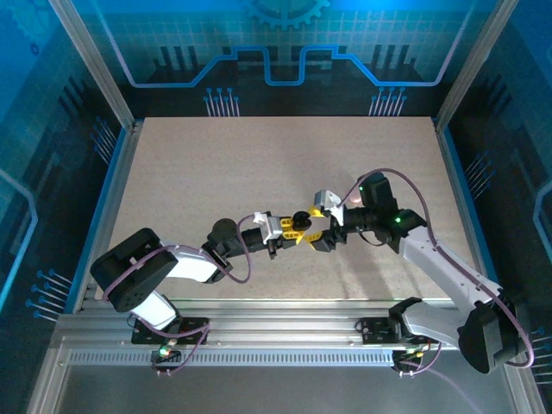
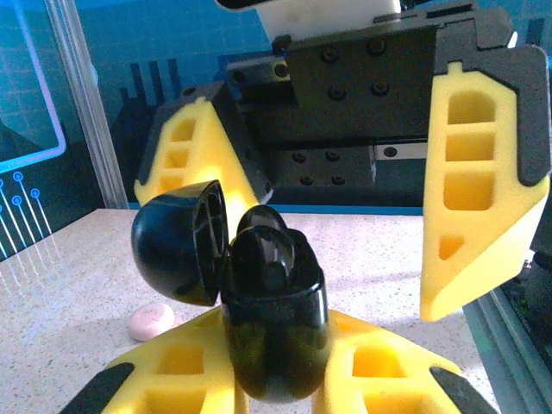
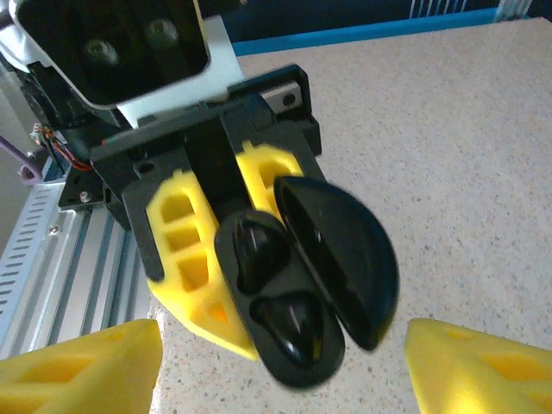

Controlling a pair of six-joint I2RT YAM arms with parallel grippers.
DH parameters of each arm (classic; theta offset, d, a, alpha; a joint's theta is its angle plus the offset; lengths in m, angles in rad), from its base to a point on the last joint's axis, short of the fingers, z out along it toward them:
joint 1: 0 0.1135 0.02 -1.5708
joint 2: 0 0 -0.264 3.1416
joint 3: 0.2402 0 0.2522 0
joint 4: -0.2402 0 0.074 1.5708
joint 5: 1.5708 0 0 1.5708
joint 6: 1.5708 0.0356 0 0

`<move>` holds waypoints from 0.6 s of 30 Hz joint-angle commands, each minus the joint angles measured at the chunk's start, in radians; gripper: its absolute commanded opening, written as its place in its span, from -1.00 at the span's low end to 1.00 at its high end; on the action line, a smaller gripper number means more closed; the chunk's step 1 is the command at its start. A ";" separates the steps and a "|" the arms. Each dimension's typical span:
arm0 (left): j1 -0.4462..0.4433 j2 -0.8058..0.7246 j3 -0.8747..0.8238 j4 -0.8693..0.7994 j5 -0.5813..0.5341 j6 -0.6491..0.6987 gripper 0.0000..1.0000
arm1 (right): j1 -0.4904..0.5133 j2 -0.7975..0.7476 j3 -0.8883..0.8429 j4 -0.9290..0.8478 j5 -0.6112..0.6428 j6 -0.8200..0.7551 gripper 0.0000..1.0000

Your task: Insert wireless bluetooth earbuds into charging case

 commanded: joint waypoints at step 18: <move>-0.010 -0.018 -0.002 0.041 0.008 -0.015 -0.74 | -0.054 -0.171 -0.013 -0.085 -0.025 -0.146 0.11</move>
